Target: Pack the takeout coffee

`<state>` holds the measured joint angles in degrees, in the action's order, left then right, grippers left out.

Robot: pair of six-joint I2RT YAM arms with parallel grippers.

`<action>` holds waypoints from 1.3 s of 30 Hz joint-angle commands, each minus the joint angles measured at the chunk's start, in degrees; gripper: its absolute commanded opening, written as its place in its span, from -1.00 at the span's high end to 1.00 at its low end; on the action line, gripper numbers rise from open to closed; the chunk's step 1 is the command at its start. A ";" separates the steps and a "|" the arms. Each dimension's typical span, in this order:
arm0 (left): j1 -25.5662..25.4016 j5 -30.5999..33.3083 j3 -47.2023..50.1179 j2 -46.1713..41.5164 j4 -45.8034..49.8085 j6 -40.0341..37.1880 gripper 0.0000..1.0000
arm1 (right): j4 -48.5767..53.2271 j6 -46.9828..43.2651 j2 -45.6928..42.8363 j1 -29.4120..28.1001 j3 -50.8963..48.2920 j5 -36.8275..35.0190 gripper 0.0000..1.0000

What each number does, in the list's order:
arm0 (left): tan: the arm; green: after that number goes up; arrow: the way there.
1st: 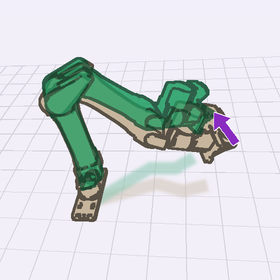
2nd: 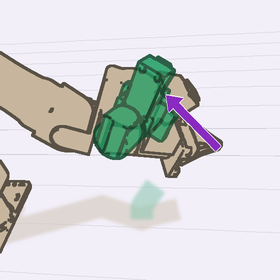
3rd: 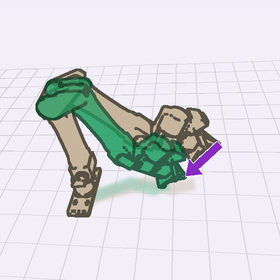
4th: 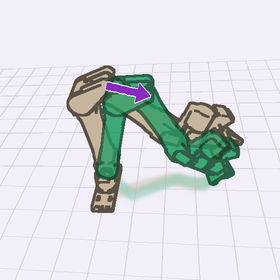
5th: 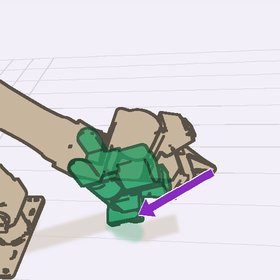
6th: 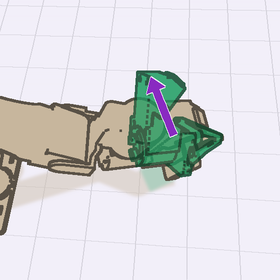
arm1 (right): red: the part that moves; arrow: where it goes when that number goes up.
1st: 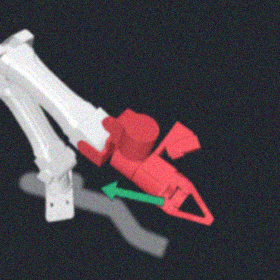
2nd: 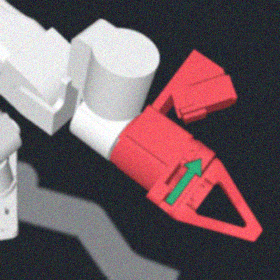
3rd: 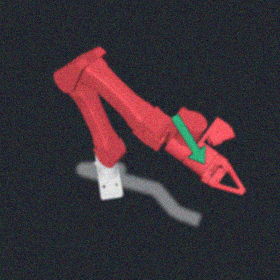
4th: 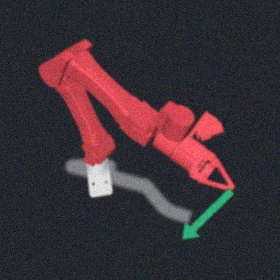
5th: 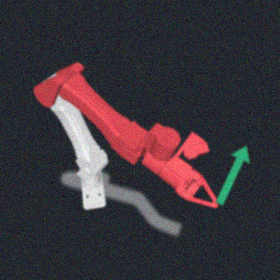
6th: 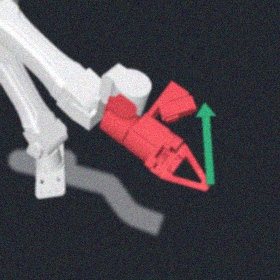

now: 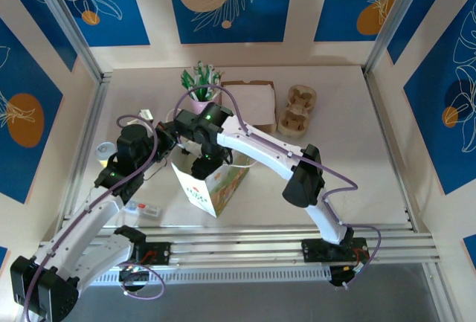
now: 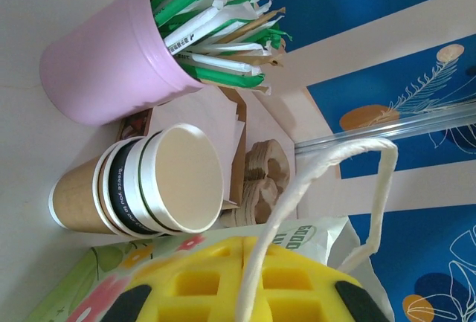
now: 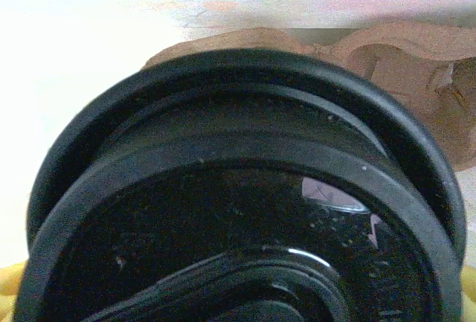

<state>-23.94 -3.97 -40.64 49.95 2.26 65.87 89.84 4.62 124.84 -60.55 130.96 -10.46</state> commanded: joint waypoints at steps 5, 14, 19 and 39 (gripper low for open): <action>-1.46 -6.52 -2.51 -2.46 -6.04 1.57 1.00 | -4.75 0.12 3.66 -0.41 1.23 3.95 -0.56; -1.13 -1.68 -0.93 -7.39 -3.20 1.80 1.00 | -8.01 0.56 -1.01 -0.90 -4.65 1.68 -0.56; -0.45 -1.01 -0.40 -7.80 -3.14 2.69 1.00 | -8.65 1.18 -2.64 -1.10 -8.04 1.46 -0.56; 8.45 -4.15 0.96 -10.23 1.86 2.69 1.00 | -13.02 0.76 -8.17 -2.53 -16.32 0.22 -0.56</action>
<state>-16.49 -6.07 -39.68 39.88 5.58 67.94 77.03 6.02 117.64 -62.41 114.30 -10.09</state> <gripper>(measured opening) 0.046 0.783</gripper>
